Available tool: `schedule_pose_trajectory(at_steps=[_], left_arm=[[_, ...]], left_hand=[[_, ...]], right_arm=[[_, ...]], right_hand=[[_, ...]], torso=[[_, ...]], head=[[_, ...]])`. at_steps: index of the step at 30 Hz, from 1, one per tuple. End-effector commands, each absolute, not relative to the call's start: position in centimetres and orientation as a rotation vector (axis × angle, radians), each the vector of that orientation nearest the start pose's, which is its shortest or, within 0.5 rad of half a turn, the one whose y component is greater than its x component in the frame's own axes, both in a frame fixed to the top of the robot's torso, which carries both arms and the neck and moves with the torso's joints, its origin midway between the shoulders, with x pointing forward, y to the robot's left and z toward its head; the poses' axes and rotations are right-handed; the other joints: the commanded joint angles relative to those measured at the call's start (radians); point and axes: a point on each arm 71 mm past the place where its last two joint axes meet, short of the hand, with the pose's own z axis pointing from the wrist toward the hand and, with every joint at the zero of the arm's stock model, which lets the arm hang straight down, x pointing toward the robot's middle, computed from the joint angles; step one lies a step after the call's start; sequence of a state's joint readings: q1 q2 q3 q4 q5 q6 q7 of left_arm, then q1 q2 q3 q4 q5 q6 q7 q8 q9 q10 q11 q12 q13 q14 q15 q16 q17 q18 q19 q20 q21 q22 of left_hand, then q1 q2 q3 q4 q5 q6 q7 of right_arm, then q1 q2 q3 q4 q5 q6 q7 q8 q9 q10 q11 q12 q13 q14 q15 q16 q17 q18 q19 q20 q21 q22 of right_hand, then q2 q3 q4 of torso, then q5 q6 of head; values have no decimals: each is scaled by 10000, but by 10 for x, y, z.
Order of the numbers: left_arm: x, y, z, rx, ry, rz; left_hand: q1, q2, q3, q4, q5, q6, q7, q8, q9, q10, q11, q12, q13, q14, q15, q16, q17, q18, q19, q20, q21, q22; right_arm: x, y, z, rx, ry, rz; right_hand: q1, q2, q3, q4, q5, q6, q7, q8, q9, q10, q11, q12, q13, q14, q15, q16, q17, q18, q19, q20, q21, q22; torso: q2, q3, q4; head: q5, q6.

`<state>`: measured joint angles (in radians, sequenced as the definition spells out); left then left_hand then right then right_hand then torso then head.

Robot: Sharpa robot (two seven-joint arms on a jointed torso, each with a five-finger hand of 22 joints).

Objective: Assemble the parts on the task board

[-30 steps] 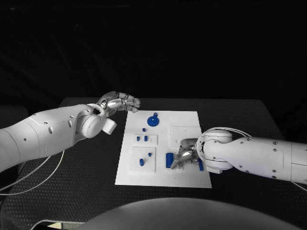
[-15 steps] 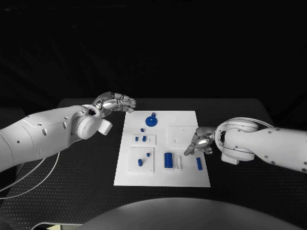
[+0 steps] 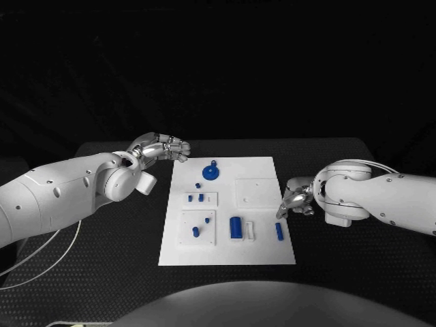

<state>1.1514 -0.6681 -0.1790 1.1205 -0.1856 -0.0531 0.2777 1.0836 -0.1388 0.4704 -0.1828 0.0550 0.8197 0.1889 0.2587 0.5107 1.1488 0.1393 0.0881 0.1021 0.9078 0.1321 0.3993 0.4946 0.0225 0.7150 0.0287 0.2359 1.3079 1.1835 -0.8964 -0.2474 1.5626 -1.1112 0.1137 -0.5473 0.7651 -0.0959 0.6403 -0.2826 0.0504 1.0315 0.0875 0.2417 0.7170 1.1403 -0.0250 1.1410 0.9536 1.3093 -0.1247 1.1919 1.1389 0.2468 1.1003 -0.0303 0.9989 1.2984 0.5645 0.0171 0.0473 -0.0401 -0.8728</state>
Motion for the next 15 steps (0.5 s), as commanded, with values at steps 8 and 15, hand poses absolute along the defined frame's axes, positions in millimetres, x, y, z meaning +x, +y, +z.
schedule_pose_trajectory(at_steps=[8,15], left_arm=[[518,226,-277,-9915,17976,-13553],[517,226,-277,-9911,17989,-13577]], left_hand=[[-13,72,-7,57,23,-9,-25,39,-11,68,-15,19,8,34,-25,-49,10,47,43,1,-41,214],[-14,74,-10,59,23,-10,-25,40,-13,68,-16,17,7,33,-24,-51,11,47,44,2,-43,214]], right_arm=[[407,-244,-324,762,25541,1325],[401,-237,-334,505,25612,1327]], right_hand=[[-467,12,-250,73,-19,96,19,-78,-78,46,45,-31,19,-15,73,69,-30,150,-83,62,29,24],[-806,-33,-344,113,-19,135,8,-102,-125,45,33,-39,24,-17,65,83,-46,150,-92,57,31,23]], torso=[[6,-2,15],[15,-1,33]], head=[[-84,2],[-67,2]])
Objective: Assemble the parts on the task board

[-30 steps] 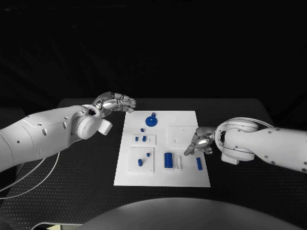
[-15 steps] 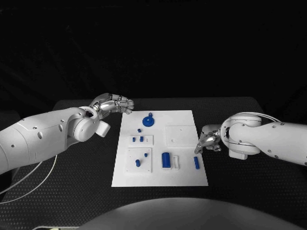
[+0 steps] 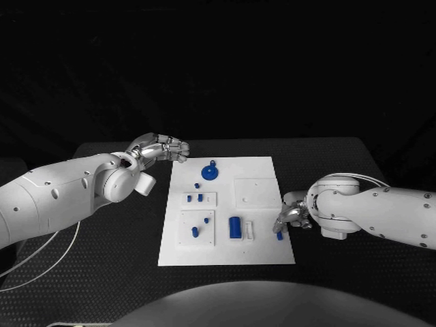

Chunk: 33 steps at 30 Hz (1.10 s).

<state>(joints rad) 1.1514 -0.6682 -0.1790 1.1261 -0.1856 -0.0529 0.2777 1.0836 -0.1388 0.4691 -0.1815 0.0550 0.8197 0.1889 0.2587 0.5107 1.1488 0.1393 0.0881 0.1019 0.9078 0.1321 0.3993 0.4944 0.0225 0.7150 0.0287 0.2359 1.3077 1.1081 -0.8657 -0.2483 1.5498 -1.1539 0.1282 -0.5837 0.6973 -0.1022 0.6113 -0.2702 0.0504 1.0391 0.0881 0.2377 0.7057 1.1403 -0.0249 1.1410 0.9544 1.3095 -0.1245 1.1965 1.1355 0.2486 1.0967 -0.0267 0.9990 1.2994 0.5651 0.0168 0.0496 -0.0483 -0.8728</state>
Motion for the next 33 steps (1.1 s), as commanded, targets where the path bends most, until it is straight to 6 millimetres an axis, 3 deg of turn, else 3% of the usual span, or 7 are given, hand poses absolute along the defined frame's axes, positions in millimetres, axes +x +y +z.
schedule_pose_trajectory(at_steps=[1,33], left_arm=[[517,226,-277,-9913,17990,-13575],[517,227,-276,-9923,18020,-13565]], left_hand=[[-14,74,3,45,23,-10,-25,40,-14,69,-16,17,8,32,-24,-52,12,47,44,2,-43,216],[-20,74,-6,52,22,-19,-22,40,-22,68,-16,9,0,27,-21,-58,16,46,44,4,-55,215]], right_arm=[[401,-236,-334,486,25619,1342],[400,-213,-340,-1910,24211,702]], right_hand=[[-170,19,-64,-7,-19,62,2,-66,-18,45,32,-40,17,-19,62,39,-14,132,-57,21,30,12],[-25,144,271,-169,-17,164,-40,-80,-83,82,-11,-42,38,-12,16,70,-53,132,-20,-56,52,1]], torso=[[6,-1,7],[-14,-7,-5]], head=[[21,2],[21,2]])
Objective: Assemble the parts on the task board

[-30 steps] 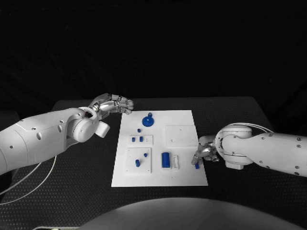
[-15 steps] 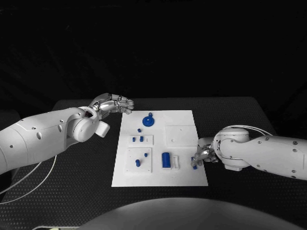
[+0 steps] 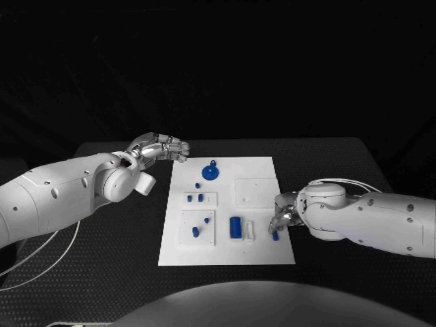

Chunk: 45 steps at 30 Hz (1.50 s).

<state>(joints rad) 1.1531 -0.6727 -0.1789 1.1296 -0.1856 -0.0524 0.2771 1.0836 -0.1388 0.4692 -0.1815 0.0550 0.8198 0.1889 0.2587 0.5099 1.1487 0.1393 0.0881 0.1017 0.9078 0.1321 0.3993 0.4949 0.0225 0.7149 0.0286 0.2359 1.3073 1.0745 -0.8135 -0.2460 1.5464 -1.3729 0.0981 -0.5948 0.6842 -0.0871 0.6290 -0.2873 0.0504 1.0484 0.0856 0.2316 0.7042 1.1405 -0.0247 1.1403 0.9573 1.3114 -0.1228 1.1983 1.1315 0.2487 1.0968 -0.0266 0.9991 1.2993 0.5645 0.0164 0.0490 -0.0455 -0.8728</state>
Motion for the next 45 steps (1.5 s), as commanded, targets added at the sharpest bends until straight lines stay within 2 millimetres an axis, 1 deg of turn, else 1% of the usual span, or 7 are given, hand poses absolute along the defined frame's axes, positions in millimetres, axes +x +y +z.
schedule_pose_trajectory(at_steps=[1,15,32,36,37,41,45], left_arm=[[517,227,-276,-9925,18019,-13562],[517,228,-275,-9931,18029,-13554],[516,229,-274,-9932,18031,-13552],[516,229,-274,-9931,18031,-13554],[516,228,-274,-9930,18029,-13556],[516,229,-274,-9934,18028,-13545],[516,229,-274,-9936,18039,-13543]], left_hand=[[-20,74,-6,52,22,-20,-22,40,-15,68,-16,8,1,27,-21,-59,11,46,45,5,-55,218],[-17,70,-9,52,21,-27,-20,38,-19,65,-14,3,-3,23,-19,-63,12,46,43,6,-61,218],[-19,68,-12,57,21,-35,-17,36,-25,60,-10,-3,-8,19,-16,-68,13,45,42,8,-68,218],[-18,68,-12,57,22,-36,-16,36,-26,60,-10,-4,-9,18,-15,-68,14,45,41,8,-69,218],[-17,68,-11,57,22,-36,-16,36,-26,60,-10,-4,-9,18,-15,-69,14,46,41,8,-69,218],[-15,71,-10,57,22,-37,-16,36,-27,60,-10,-5,-10,18,-15,-69,14,46,41,8,-70,218],[-13,73,-9,58,23,-38,-16,36,-28,60,-10,-6,-10,18,-15,-70,15,46,42,8,-71,218]], right_arm=[[399,-212,-340,-1959,24253,707],[387,-206,-349,-3107,24229,451],[383,-203,-355,-3994,23466,137],[382,-201,-354,-3973,23427,236],[381,-201,-354,-3838,23479,329],[379,-202,-355,-3113,23876,700],[376,-205,-357,-1985,24527,1179]], right_hand=[[208,-59,269,37,-17,80,-14,-24,-81,84,-13,-44,7,-30,-5,51,-23,131,-10,-63,48,-6],[757,-391,774,1,-4,35,35,-92,-162,35,36,-91,15,-68,40,42,-71,131,-46,-3,55,-1],[560,-767,723,190,-18,38,41,-98,-180,30,43,-101,22,-82,49,47,-95,131,-33,34,46,-23],[908,-542,997,91,-14,17,35,-107,-186,16,35,-114,20,-93,38,39,-108,131,-44,-3,29,-36],[1269,-246,1286,-6,33,9,51,-118,-203,11,33,-125,16,-98,42,30,-121,131,-60,-14,18,-40],[2063,276,2142,-48,490,35,66,-133,-269,21,63,-134,10,-107,86,29,-145,131,-128,58,23,-13],[2274,481,2661,-35,443,63,84,-143,-338,55,86,-128,5,-102,117,48,-155,131,-141,127,63,22]], torso=[[-9,-3,-2],[-2,2,-7],[1,3,0],[1,6,2],[6,6,2],[10,12,5],[9,14,2]], head=[[4,2],[2,2],[-34,2],[-32,2],[-43,2],[-25,2],[4,2]])
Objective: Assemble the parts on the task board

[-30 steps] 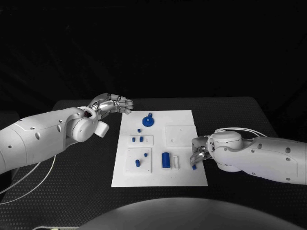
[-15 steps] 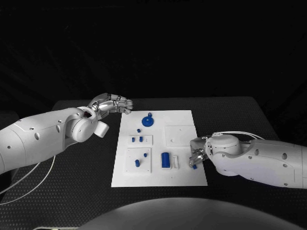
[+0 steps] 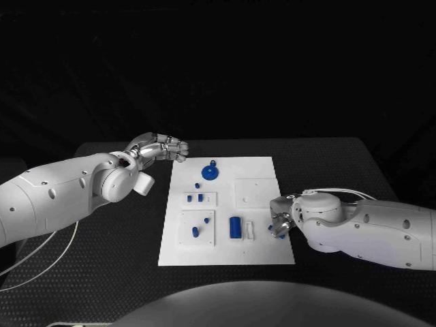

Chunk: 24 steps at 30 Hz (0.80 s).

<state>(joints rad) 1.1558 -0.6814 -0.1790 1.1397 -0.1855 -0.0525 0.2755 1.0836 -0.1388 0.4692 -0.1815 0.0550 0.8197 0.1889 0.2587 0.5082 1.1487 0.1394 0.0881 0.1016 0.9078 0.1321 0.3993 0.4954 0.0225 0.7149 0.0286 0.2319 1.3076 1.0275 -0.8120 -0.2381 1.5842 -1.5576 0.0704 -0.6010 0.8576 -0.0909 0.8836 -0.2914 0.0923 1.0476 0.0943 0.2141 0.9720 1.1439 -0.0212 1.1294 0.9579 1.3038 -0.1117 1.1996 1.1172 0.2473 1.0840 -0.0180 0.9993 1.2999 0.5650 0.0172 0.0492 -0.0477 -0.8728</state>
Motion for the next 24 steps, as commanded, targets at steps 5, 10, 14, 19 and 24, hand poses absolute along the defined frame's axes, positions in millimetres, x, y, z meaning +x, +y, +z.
schedule_pose_trajectory(at_steps=[5,10,14,19,24], left_arm=[[516,230,-274,-9929,18026,-13519],[516,230,-273,-9914,18027,-13519],[517,229,-273,-9902,18026,-13520],[517,229,-273,-9887,18020,-13520],[517,229,-272,-9872,18019,-13521]], left_hand=[[-11,73,-9,58,23,-39,-16,36,-11,61,-10,-6,-10,18,-15,-70,10,47,42,9,-32,215],[-9,71,-8,57,23,-40,-15,36,-12,62,-10,-6,-10,19,-14,-70,11,47,42,9,-34,215],[-5,70,-7,56,23,-39,-16,37,-13,64,-11,-6,-11,20,-15,-70,12,48,43,9,-35,216],[-2,70,-7,55,24,-38,-16,39,-14,66,-11,-6,-11,21,-14,-70,13,49,44,9,-35,216],[1,68,-6,54,24,-37,-16,40,-14,67,-12,-6,-12,22,-14,-70,14,49,45,9,-36,217]], right_arm=[[377,-211,-359,-650,24844,1555],[377,-213,-357,680,24743,2155],[380,-209,-351,2467,24656,2989],[380,-203,-347,3102,24691,3406],[380,-199,-347,3612,24782,3639]], right_hand=[[538,621,278,2,-127,120,-13,44,-3055,59,44,-6,-3,-12,9,53,-16,145,12,61,95,30],[493,587,331,1,-104,163,-23,60,-3076,92,34,6,-4,8,5,69,-19,145,35,66,117,37],[433,527,385,6,-71,220,-42,84,-3099,137,16,20,-5,39,-6,82,-29,145,76,61,139,36],[347,483,424,5,57,272,-63,106,-3129,187,-7,31,-7,70,-28,81,-49,145,121,46,151,23],[240,451,390,9,152,301,-72,119,-3151,211,-17,32,-10,86,-46,77,-65,145,153,37,157,12]], torso=[[7,1,1],[2,-5,-2],[-3,-6,0],[3,-11,7],[1,-21,16]], head=[[48,2],[81,2],[119,2],[139,2],[145,2]])
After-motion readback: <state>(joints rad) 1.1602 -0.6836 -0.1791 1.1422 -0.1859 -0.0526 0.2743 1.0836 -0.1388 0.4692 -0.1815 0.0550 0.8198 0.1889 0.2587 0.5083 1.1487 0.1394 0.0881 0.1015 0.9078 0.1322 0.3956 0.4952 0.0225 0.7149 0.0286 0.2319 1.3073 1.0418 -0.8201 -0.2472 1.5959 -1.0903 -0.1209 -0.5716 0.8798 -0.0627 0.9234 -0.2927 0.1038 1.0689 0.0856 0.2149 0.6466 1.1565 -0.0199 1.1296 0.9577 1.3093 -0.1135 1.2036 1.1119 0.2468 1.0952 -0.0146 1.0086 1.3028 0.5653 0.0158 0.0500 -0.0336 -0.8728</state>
